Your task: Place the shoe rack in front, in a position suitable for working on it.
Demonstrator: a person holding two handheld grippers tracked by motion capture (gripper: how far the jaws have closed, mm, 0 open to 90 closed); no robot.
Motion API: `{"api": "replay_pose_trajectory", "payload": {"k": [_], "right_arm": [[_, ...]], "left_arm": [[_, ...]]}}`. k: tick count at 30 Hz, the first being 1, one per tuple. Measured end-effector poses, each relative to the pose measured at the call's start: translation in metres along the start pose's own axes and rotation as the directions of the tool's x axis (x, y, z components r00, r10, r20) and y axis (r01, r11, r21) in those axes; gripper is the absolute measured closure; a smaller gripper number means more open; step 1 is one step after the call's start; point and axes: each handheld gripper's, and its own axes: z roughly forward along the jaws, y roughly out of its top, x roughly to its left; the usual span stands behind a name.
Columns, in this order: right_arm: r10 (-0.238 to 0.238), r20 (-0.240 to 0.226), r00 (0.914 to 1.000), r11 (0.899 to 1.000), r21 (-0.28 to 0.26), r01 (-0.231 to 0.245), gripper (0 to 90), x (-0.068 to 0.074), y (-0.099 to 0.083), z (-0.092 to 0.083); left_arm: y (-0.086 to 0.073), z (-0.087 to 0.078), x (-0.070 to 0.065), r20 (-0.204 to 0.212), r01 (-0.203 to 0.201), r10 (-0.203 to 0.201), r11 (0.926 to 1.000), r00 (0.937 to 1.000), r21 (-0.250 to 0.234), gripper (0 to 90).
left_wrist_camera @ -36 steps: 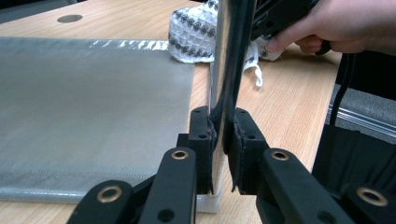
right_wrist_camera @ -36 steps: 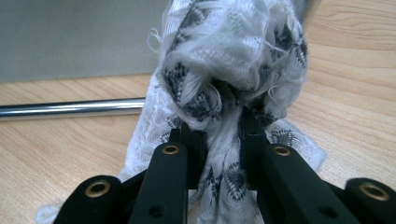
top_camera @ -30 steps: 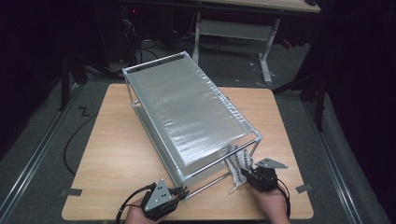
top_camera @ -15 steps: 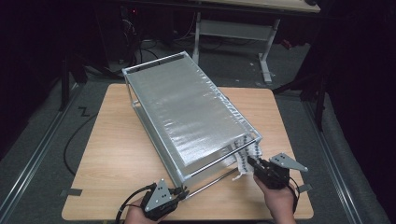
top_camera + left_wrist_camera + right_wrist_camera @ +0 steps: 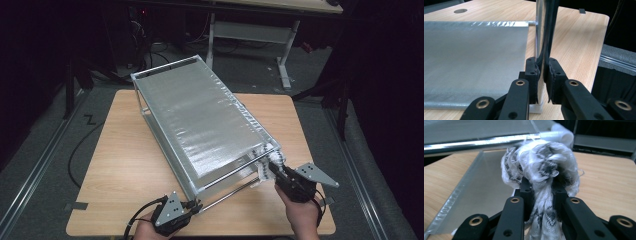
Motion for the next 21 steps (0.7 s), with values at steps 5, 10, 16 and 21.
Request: {"api": "replay_pose_trajectory", "payload": {"k": [5,10,16,21], "right_arm": [[0.007,0.006,1.0000,0.999,0.048,-0.007,77.2,-0.004,-0.010,0.008],[0.013,0.000,0.9999,0.996,0.092,-0.012,77.3,-0.008,-0.018,0.018],[0.015,-0.020,0.9997,0.985,0.175,-0.011,77.4,-0.012,-0.033,0.032],[0.019,-0.018,0.9997,0.967,0.255,-0.014,77.4,-0.016,-0.046,0.040]], "left_arm": [[-0.001,-0.001,0.000,0.000,0.003,-0.003,1.0000,1.0000,-0.002,80.7],[-0.001,-0.001,-0.001,-0.009,0.003,-0.003,1.0000,1.0000,-0.004,80.6],[-0.003,-0.002,-0.003,-0.022,0.012,-0.012,0.9998,0.9997,-0.014,80.6],[-0.003,-0.003,-0.001,-0.026,0.010,-0.010,0.9999,0.9996,-0.011,80.6]]}}
